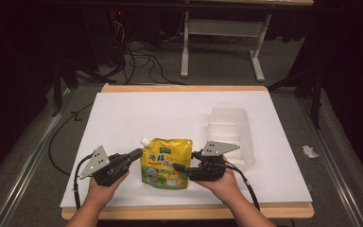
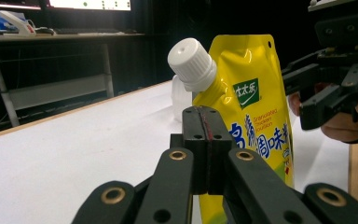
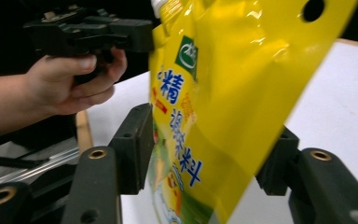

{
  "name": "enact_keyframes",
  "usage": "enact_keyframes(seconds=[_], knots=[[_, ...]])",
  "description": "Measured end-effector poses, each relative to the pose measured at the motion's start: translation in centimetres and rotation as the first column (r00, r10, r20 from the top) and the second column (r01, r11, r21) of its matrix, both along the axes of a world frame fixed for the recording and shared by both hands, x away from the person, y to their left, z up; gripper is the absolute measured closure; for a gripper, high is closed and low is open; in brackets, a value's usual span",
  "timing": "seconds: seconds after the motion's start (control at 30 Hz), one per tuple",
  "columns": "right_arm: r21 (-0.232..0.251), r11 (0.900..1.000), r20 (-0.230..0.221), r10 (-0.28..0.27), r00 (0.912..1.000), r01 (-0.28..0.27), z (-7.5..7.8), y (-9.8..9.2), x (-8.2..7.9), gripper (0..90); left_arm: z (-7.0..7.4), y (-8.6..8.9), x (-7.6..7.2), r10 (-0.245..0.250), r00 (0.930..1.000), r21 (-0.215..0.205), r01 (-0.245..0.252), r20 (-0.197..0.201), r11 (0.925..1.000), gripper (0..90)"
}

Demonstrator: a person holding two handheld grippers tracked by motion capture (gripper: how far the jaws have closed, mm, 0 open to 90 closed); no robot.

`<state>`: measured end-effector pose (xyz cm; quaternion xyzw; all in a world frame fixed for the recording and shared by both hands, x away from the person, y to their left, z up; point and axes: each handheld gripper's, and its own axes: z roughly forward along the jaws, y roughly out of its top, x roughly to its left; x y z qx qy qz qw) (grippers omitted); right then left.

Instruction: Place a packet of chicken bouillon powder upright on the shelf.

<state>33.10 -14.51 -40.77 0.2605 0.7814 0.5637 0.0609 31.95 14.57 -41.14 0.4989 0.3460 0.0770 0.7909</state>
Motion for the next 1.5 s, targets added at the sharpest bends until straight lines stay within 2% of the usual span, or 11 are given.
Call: enact_keyframes(seconds=[0.1,0.17,0.27,0.5,0.53,0.57,0.8,0.93,1.1,1.2,1.5], knots=[[-0.014,1.0,-0.003,0.014,0.9999,-0.014,-0.2,0.6,-0.1,48.6,0.0,-0.1,-0.1,0.003,1.0,0.004,-0.003,0.004,1.0,90.0],[-0.021,1.0,-0.005,0.015,0.9999,-0.015,-0.3,0.9,0.0,53.2,0.0,-0.1,0.0,0.008,1.0,0.008,-0.008,0.003,0.9999,90.0],[-0.02,1.0,-0.021,0.002,0.9998,-0.003,-0.4,1.0,0.1,58.0,-0.1,0.0,0.1,0.012,0.9999,0.015,-0.012,0.001,0.9998,89.8],[-0.057,0.998,-0.034,-0.016,0.9993,0.014,-0.6,1.2,0.2,65.5,-0.2,0.0,0.2,0.019,0.9998,0.02,-0.019,-0.002,0.9996,89.1],[-0.064,0.998,-0.036,-0.019,0.9992,0.017,-0.7,1.2,0.2,67.8,-0.2,0.0,0.2,0.02,0.9998,0.022,-0.02,-0.003,0.9995,89.1],[-0.071,0.997,-0.037,-0.013,0.9992,0.011,-0.8,1.2,0.2,74.5,-0.2,0.0,0.2,0.023,0.9997,0.02,-0.022,-0.004,0.9996,88.5],[-0.045,0.999,-0.061,0.025,0.9978,-0.028,-0.9,0.9,0.4,81.7,-0.2,-0.2,0.2,0.03,0.9995,0.028,-0.03,-0.005,0.9991,85.9],[-0.035,0.998,-0.062,0.049,0.9969,-0.052,-0.8,0.9,0.3,84.9,-0.3,-0.4,0.3,0.042,0.999,0.052,-0.042,-0.012,0.9978,76.7],[-0.029,0.998,-0.078,0.058,0.9953,-0.06,-0.8,0.8,0.4,86.2,-0.3,-0.3,0.6,0.059,0.9978,0.043,-0.058,-0.029,0.9974,64.8],[-0.029,0.997,-0.067,0.063,0.9958,-0.065,-0.8,0.9,0.2,87.4,-0.2,0.0,0.8,0.063,0.9972,0.034,-0.062,-0.041,0.9975,58.9],[-0.025,0.998,-0.023,0.059,0.998,-0.06,0.0,0.6,-0.2,88.3,-0.2,0.5,0.9,0.073,0.9967,0.018,-0.072,-0.037,0.9972,52.9]])
